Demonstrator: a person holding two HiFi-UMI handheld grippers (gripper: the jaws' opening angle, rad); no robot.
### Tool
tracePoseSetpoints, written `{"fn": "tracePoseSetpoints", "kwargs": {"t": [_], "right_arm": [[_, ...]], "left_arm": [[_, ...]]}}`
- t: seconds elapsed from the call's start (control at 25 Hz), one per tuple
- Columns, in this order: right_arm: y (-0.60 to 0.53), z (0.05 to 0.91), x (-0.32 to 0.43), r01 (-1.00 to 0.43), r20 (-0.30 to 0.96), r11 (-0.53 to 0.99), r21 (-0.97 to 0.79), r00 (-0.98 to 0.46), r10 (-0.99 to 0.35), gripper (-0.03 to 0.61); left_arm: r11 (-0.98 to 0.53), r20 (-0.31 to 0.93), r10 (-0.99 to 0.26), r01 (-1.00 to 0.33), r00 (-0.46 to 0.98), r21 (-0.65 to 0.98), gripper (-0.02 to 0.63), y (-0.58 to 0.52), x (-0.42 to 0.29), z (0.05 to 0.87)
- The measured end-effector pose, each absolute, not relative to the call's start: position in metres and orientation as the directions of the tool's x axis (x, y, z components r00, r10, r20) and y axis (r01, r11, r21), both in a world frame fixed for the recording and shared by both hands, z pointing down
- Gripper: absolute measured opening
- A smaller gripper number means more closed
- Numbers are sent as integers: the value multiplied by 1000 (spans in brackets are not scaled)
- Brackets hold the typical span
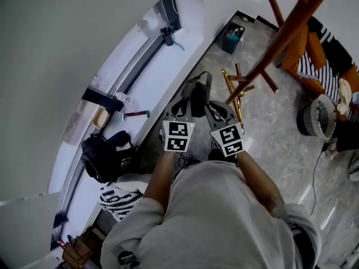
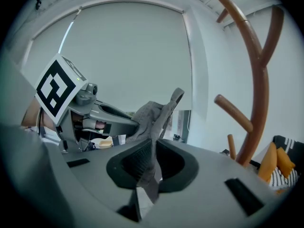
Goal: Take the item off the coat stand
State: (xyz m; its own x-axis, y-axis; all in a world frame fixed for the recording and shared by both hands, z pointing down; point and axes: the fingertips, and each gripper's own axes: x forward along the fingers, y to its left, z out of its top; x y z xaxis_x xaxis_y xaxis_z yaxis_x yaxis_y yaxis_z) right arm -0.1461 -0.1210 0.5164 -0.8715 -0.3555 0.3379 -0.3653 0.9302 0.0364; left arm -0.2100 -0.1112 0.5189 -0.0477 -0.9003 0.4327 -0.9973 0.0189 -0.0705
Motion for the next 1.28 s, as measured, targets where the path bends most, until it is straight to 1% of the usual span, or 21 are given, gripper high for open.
{"fn": "tracePoseSetpoints", "kwargs": {"t": [0.4, 0.6, 0.88, 1.08, 1.28], "right_arm": [[-57, 513, -222, -108, 327, 994, 2, -939, -103, 32], [-34, 508, -250, -19, 295, 993, -113, -955, 15, 31], [-14, 478, -262, 56, 278, 996, -73, -958, 75, 31], [-5, 447, -268, 87, 225, 994, -65, -969, 99, 31], [6, 426, -268, 117, 193, 993, -18, -974, 119, 31]], "left_arm": [[276, 426, -868, -961, -255, -14, 26, -26, -279, 509], [378, 401, -852, -925, -336, 29, 26, 10, -306, 504], [457, 345, -845, -886, -408, 72, 26, 41, -310, 476], [476, 270, -859, -872, -434, 112, 26, 50, -316, 448], [487, 234, -860, -866, -453, 116, 26, 61, -310, 429]]}}
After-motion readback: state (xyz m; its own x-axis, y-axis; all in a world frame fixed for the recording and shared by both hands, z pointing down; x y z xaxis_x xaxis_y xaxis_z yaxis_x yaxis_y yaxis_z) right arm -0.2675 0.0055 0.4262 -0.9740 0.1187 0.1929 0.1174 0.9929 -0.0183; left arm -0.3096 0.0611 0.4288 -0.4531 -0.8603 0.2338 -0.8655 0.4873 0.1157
